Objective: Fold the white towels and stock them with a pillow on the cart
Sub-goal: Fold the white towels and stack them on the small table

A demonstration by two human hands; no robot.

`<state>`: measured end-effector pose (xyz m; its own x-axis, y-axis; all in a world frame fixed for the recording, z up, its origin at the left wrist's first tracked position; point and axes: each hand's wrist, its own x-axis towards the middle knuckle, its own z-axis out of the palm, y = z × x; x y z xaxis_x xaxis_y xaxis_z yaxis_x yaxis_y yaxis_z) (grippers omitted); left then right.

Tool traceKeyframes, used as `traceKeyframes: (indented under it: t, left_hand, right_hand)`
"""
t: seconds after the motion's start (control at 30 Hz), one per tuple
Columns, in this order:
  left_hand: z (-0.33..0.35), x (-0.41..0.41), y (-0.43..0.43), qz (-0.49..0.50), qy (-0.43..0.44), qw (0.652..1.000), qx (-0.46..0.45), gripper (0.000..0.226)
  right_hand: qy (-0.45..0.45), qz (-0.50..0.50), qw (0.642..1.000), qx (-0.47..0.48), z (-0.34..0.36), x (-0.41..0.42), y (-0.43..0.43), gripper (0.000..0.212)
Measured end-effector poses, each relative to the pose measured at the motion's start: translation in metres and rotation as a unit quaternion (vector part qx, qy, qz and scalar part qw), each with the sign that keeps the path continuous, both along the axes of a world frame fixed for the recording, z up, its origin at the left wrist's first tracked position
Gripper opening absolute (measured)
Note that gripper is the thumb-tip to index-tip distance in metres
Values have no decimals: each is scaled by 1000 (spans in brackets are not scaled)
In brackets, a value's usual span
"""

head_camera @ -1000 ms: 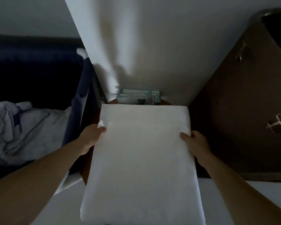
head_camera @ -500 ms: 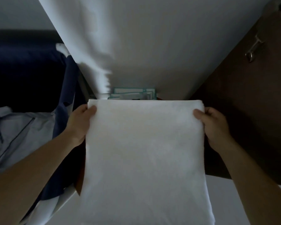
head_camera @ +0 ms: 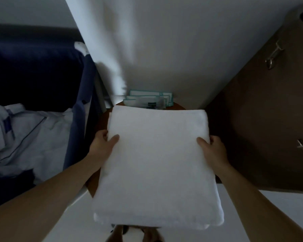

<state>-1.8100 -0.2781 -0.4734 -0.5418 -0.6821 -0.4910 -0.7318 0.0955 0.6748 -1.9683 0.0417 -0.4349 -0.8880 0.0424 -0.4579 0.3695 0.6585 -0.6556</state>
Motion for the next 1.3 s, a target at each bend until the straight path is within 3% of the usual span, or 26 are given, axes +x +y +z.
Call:
traceKeyframes:
  t: [0.3,0.43,0.63,0.73,0.83,0.97,1.1,1.2,1.3]
  left_hand:
    - [8,92,45,-7,-54,996,66,67]
    - [14,121,59,11,-53,994,94,75]
    - [21,147,71,23,-27,997,62,47]
    - [23,152,67,16,4,1000,1,37]
    - [13,159,73,-16,-21,999,-40,43]
    - [2,160,83,13,-62,998,-14,56]
    - [-2,160,86,19,-124,992,-1,74]
    - [3,159,82,-8,-138,990,20,72]
    - [11,157,75,-41,-128,991,-17,58]
  right_hand:
    - [-60,32,996,55,19,83,49,51]
    - [-56,29,994,86,23,121,70,39]
    - [-2,14,993,120,19,161,81,27]
    - [22,-13,995,102,14,163,79,29]
    - [6,-20,996,90,-1,170,80,37]
    - [-50,-53,995,62,-13,176,89,42]
    - [-39,6,994,98,-6,165,93,43]
    - [-40,34,993,108,0,160,90,38]
    - [-19,29,998,61,6,158,86,32]
